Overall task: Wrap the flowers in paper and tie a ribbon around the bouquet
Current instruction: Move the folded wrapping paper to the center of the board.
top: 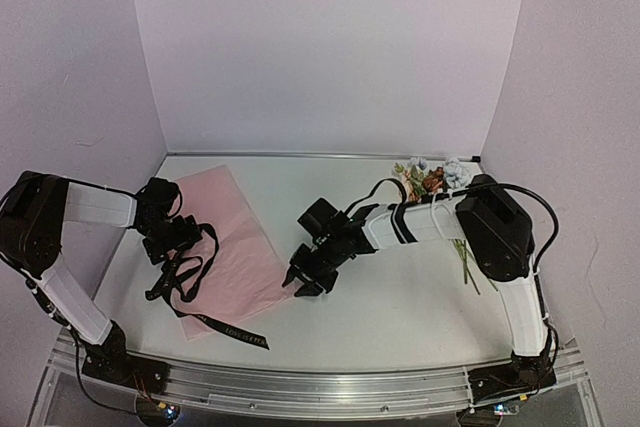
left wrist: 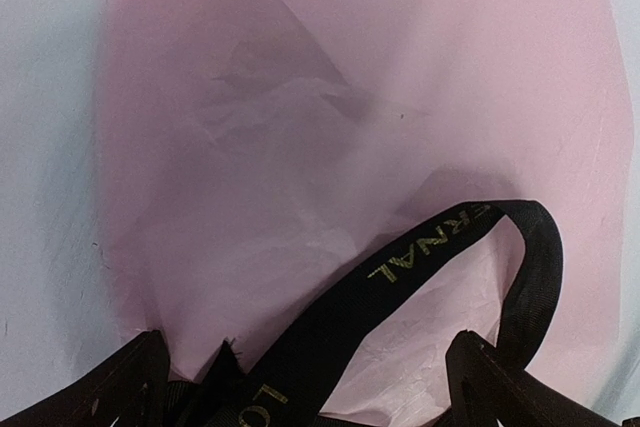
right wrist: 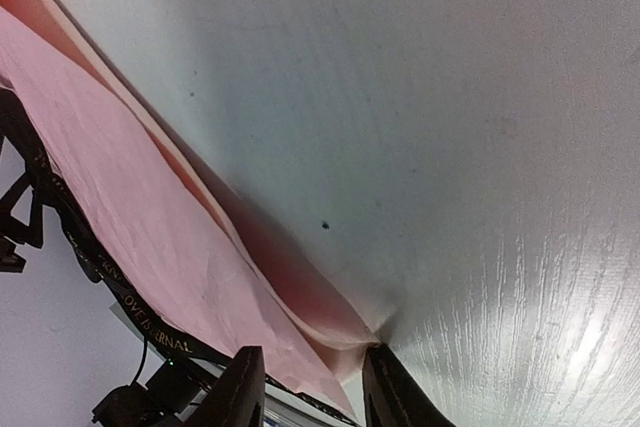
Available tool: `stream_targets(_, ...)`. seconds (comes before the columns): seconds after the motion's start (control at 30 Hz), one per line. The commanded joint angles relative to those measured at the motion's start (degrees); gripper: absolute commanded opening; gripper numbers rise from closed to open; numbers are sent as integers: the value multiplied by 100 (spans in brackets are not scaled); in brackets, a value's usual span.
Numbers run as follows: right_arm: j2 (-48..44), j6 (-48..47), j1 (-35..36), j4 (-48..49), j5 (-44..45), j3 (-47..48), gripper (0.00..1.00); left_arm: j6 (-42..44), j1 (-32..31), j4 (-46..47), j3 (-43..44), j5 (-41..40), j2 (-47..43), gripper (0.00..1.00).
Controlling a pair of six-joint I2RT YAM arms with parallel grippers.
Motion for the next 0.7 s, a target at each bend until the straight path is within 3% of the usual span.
stream_targets(0.0, 228, 119, 40, -1, 64, 146, 32, -80, 37, 119, -63, 85, 72, 100)
stream_targets(0.3, 250, -228, 40, -374, 161, 446, 0, 321, 19, -139, 103, -16, -470, 100)
stream_targets(0.43, 51, -674, 40, -759, 365, 587, 0, 477, -167, -543, 229, -317, -867, 99)
stream_targets(0.67, 7, -947, 49, -1101, 445, 902, 0, 375, -1205, -1370, 450, -1131, -902, 99)
